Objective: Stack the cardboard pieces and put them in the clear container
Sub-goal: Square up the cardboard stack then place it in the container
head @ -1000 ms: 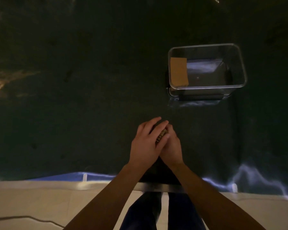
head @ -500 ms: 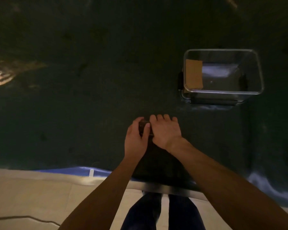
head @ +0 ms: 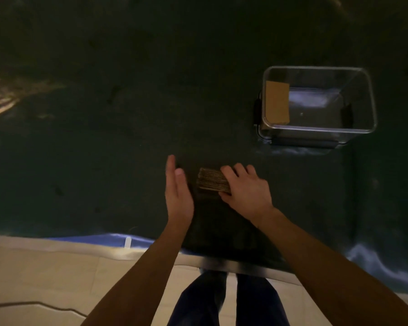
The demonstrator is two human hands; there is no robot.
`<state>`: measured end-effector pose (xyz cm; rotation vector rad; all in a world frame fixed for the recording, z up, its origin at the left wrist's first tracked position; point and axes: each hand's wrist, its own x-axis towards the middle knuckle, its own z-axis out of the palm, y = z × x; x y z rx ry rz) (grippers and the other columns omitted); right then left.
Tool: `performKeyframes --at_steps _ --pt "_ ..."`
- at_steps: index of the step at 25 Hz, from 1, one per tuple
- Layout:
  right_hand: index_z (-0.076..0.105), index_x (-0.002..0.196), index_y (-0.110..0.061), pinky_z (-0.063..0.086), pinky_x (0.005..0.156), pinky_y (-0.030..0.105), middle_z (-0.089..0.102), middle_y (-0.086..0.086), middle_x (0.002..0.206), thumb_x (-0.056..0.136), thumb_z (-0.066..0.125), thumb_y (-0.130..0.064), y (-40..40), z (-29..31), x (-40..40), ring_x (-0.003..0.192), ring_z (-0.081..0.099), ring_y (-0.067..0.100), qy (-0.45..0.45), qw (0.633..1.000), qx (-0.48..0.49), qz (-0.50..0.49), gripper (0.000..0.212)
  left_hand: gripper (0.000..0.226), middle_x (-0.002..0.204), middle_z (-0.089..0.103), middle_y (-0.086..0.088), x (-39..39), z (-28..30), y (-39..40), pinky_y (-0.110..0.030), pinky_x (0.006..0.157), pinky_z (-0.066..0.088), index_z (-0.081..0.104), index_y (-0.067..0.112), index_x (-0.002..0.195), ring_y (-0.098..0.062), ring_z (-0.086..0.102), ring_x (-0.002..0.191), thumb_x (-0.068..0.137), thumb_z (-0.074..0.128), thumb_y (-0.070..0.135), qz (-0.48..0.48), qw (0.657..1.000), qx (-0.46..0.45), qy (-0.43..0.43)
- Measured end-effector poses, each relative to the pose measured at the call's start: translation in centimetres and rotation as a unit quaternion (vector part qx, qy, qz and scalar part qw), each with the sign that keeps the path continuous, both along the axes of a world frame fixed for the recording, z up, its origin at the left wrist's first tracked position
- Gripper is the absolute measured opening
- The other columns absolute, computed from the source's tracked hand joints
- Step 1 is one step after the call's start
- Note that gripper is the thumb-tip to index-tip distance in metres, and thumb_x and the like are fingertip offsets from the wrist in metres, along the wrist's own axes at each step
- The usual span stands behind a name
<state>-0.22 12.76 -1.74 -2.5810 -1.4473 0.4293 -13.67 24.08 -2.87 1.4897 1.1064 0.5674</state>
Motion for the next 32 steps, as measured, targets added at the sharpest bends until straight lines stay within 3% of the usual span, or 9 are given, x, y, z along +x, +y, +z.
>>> performKeyframes --at_steps 3,8,11,15,18,23,25,29,32 --pt "0.039 0.127 -0.030 0.054 0.068 0.039 0.054 0.003 0.122 0.078 0.070 -0.046 0.0 0.0 -0.1 0.108 0.052 0.026 0.013 1.000 -0.005 -0.009 0.059 0.062 0.153 0.036 0.022 0.1 0.0 -1.2 0.000 0.098 0.032 0.029 0.032 0.154 0.022 0.038 0.127 0.097 0.033 0.054 0.044 0.995 -0.070 -0.052" --pt "0.040 0.128 -0.028 0.054 0.070 0.040 0.054 0.003 0.123 0.079 0.070 -0.045 0.2 0.1 0.0 0.110 0.051 0.026 0.014 1.000 -0.013 -0.010 0.059 0.054 0.129 0.061 0.026 1.4 -0.4 -1.9 -0.012 0.089 0.045 0.038 0.029 0.152 0.011 0.057 0.116 0.101 0.038 0.049 -0.006 0.972 -0.207 -0.113" --pt "0.043 0.127 -0.026 0.054 0.069 0.039 0.055 0.004 0.123 0.080 0.069 -0.045 0.2 0.2 0.0 0.109 0.052 0.026 0.003 1.000 -0.009 -0.009 0.058 0.058 0.135 0.063 0.013 1.5 -0.3 -1.1 -0.018 0.094 0.047 0.045 0.026 0.148 -0.001 0.058 0.123 0.096 0.049 0.050 -0.039 0.963 -0.239 -0.121" --pt "0.043 0.128 -0.025 0.056 0.069 0.040 0.055 0.006 0.123 0.082 0.067 -0.045 0.0 0.2 0.0 0.109 0.052 0.027 -0.008 1.000 -0.005 0.004 0.056 0.051 0.137 0.059 0.019 1.8 -0.3 -0.9 -0.012 0.092 0.046 0.054 0.040 0.135 0.005 0.055 0.124 0.087 0.056 0.058 -0.047 0.974 -0.194 -0.107" --pt "0.045 0.128 -0.026 0.055 0.070 0.041 0.056 0.006 0.124 0.078 0.070 -0.046 0.1 0.2 0.0 0.110 0.052 0.028 -0.019 1.000 0.006 0.004 0.059 0.044 0.118 0.068 0.019 3.2 -0.6 -2.0 -0.012 0.083 0.048 0.062 0.028 0.128 0.002 0.062 0.109 0.090 0.055 0.050 -0.035 0.991 -0.118 -0.055" --pt "0.053 0.124 -0.033 0.039 0.095 0.041 0.055 -0.004 0.127 0.074 0.057 -0.061 -1.3 -0.4 -0.7 0.120 0.042 0.021 0.077 0.981 0.143 -0.105 0.057 0.023 0.120 0.067 0.012 3.8 -1.4 -2.6 -0.027 0.097 0.050 0.063 0.026 0.119 -0.006 0.062 0.114 0.097 0.058 0.028 -0.008 0.999 -0.051 -0.005" --pt "0.056 0.124 -0.024 0.042 0.101 0.044 0.056 -0.001 0.127 0.086 0.054 -0.045 -1.6 -0.9 -1.9 0.121 0.045 0.018 0.198 0.918 0.282 -0.195 0.043 0.021 0.123 0.067 0.010 3.9 -1.4 -2.7 -0.033 0.100 0.051 0.064 0.028 0.116 -0.003 0.062 0.113 0.096 0.058 0.028 -0.003 0.998 -0.055 -0.014" --pt "0.064 0.114 0.000 0.040 0.107 0.052 0.065 0.020 0.118 0.098 0.040 -0.019 1.0 0.2 -3.0 0.115 0.059 0.029 0.397 0.619 0.484 -0.474 0.034 0.019 0.126 0.068 0.006 4.3 -0.8 -3.3 -0.042 0.103 0.050 0.067 0.028 0.111 -0.009 0.062 0.117 0.096 0.055 0.026 0.033 0.995 -0.087 -0.034" --pt "0.074 0.096 0.000 0.037 0.109 0.029 0.074 0.013 0.104 0.093 0.038 -0.029 1.6 0.6 -2.6 0.113 0.062 0.015 0.425 0.586 0.468 -0.508 0.047 0.028 0.119 0.072 0.005 4.4 0.1 -3.0 -0.042 0.103 0.049 0.075 0.026 0.102 -0.012 0.064 0.115 0.095 0.047 0.030 0.070 0.978 -0.173 -0.092"
